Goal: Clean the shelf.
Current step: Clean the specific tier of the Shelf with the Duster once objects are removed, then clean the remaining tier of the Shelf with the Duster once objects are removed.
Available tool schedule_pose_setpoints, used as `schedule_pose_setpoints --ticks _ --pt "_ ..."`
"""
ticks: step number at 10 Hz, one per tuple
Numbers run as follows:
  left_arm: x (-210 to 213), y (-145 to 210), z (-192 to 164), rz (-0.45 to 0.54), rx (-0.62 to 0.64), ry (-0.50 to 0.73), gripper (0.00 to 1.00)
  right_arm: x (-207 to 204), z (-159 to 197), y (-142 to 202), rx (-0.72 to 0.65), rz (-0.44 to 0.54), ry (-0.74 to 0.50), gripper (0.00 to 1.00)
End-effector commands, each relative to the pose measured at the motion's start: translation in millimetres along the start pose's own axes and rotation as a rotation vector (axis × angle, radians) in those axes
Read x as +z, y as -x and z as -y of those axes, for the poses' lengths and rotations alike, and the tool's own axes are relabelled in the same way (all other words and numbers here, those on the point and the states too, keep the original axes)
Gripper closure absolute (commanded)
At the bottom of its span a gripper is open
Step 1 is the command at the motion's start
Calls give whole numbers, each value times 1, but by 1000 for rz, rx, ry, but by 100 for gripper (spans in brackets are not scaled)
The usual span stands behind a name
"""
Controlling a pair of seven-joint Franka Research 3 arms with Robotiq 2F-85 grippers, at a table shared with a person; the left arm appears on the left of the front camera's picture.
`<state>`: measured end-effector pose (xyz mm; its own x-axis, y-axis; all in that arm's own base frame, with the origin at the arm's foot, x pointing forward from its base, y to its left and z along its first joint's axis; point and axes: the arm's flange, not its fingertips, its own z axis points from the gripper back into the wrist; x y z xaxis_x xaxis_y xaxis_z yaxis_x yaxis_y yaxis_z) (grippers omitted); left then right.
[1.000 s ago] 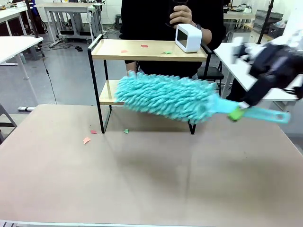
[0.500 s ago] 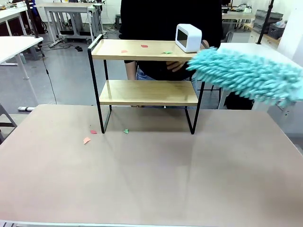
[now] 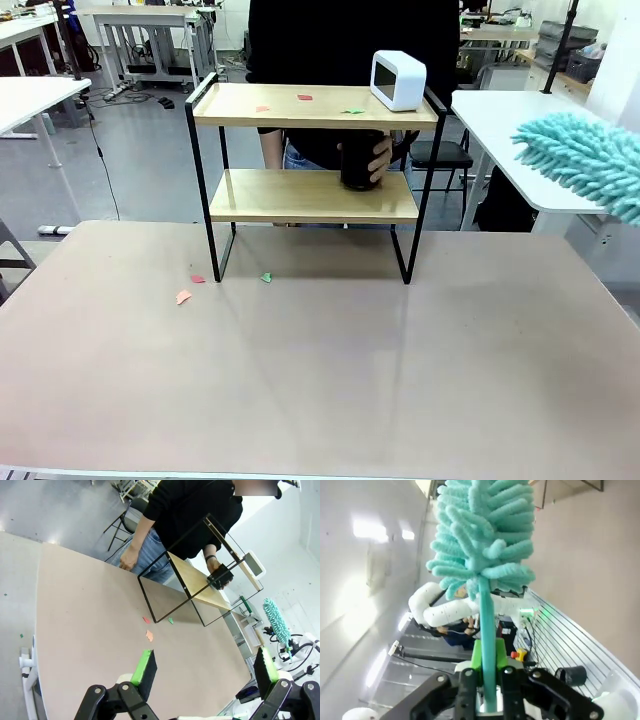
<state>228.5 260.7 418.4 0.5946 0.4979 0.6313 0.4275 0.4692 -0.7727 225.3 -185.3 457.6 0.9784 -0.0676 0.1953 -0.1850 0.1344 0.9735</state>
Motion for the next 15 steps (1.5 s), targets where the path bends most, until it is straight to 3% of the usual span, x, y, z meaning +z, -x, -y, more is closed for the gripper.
schedule_pose_setpoints --ticks 1,2,15 --pt "-2 -1 1 15 -22 13 0 -10 18 -7 -102 52 62 88" --pt "-2 -1 1 15 -22 13 0 0 0 0 0 0 0 88" --pt "-2 -1 1 15 -22 13 0 0 0 0 0 0 0 88"
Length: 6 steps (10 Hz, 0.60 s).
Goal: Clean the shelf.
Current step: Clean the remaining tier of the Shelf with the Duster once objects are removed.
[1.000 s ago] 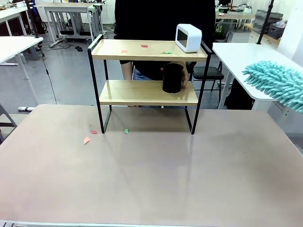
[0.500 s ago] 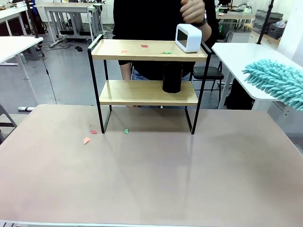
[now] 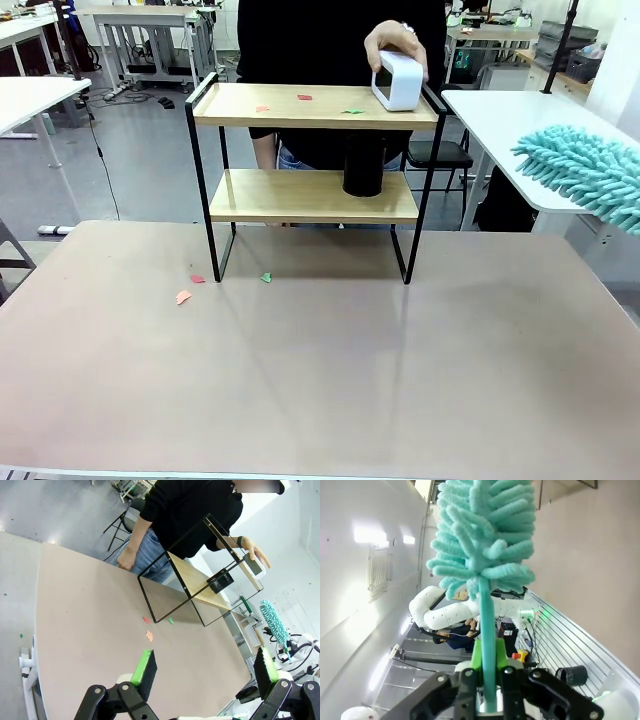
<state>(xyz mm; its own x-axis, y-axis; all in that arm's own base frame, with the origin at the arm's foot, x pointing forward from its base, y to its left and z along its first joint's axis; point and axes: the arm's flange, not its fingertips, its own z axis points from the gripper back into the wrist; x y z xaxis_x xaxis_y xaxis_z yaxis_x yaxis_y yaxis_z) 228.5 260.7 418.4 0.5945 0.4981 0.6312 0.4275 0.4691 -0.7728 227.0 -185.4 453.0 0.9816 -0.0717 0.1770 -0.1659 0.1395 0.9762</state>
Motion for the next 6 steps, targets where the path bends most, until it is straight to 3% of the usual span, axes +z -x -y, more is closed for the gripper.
schedule_pose_setpoints --ticks 1,6 --pt "-2 -1 1 15 -22 13 0 1 -5 1 19 -2 -6 88" --pt "-2 -1 1 15 -22 13 0 1 -5 1 19 -2 -6 88"
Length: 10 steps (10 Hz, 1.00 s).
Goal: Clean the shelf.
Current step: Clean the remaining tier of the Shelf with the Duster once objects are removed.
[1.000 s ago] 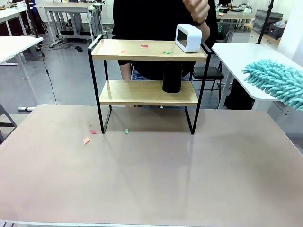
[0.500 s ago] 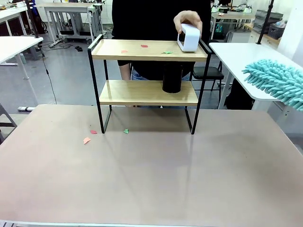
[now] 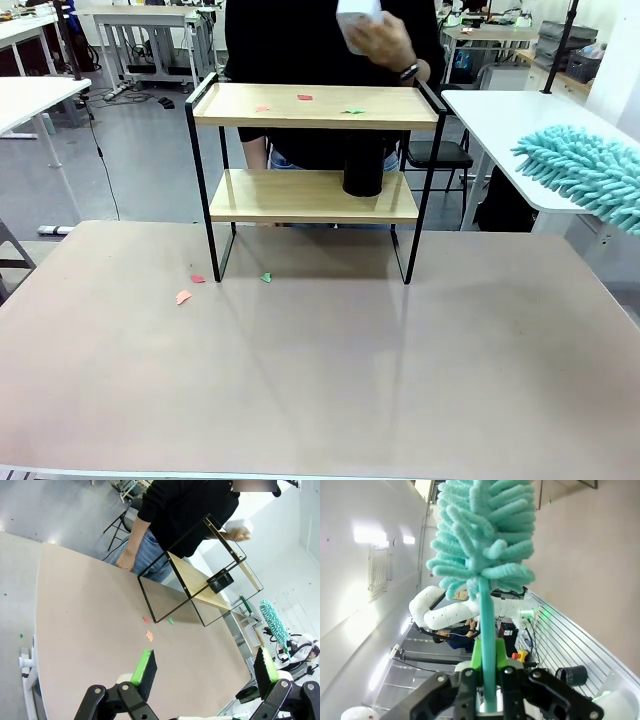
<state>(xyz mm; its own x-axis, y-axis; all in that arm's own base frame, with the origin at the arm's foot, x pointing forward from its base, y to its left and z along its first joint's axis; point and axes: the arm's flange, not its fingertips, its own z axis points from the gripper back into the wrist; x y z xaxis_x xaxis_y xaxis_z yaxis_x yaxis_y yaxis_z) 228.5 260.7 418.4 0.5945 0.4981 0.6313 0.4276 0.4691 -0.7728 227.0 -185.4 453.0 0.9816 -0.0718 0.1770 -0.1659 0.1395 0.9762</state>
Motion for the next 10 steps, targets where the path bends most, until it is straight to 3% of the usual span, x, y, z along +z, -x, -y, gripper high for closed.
schedule_pose_setpoints --ticks 1,4,7,10 --pt "-2 -1 1 15 -22 13 0 1 -5 1 19 -2 -6 88" --pt "-2 -1 1 15 -22 13 0 -10 -12 -10 -46 30 22 88" --pt "-2 -1 1 15 -22 13 0 -74 -119 -49 34 115 138 88" --pt "-2 -1 1 15 -22 13 0 -175 -185 -77 103 -10 306 88"
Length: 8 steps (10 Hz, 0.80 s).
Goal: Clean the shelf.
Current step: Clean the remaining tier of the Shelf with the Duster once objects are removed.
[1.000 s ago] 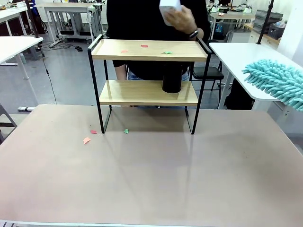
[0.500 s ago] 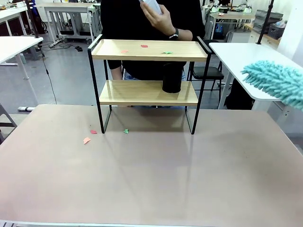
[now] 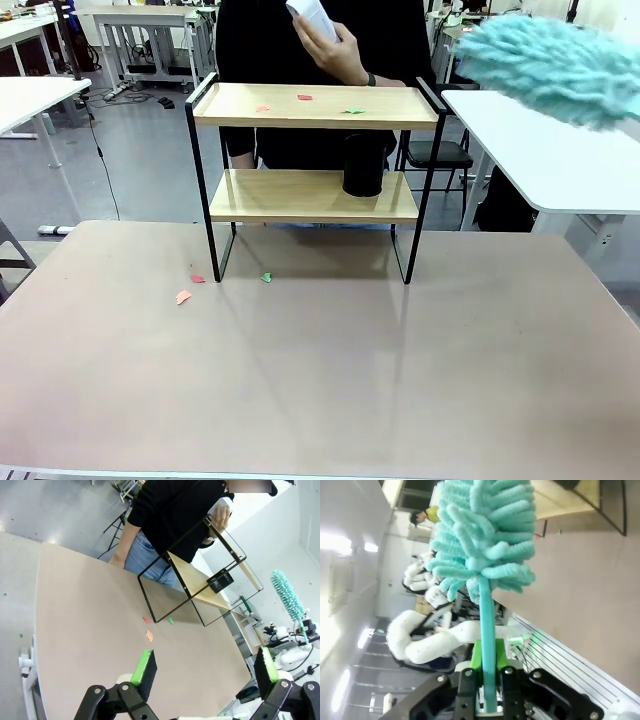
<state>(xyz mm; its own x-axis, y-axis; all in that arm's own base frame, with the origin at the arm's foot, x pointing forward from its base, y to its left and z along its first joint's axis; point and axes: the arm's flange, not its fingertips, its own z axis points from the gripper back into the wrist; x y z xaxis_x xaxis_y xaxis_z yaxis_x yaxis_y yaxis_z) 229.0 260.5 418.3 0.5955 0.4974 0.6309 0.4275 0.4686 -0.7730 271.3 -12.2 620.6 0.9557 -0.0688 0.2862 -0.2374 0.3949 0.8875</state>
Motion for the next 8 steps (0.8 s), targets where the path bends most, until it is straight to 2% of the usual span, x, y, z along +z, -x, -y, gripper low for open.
schedule_pose_setpoints --ticks 1,2,3,4,6,7,8 --pt "-1 0 1 16 -22 13 0 -57 -24 -16 81 -93 124 88" --pt "-1 0 1 16 -22 13 0 -76 -28 -10 139 -145 163 88" --pt "-1 0 1 16 -22 13 0 -78 -25 -1 184 -185 153 88" --pt "-1 0 1 16 -22 13 0 -72 -37 -5 95 -115 117 88" --pt "-1 0 1 16 -22 13 0 -72 -37 -5 95 -115 117 88" --pt "-1 0 1 16 -22 13 0 -85 -38 -2 130 -162 141 88" --pt "-1 0 1 16 -22 13 0 -87 -34 -12 108 -67 158 88"
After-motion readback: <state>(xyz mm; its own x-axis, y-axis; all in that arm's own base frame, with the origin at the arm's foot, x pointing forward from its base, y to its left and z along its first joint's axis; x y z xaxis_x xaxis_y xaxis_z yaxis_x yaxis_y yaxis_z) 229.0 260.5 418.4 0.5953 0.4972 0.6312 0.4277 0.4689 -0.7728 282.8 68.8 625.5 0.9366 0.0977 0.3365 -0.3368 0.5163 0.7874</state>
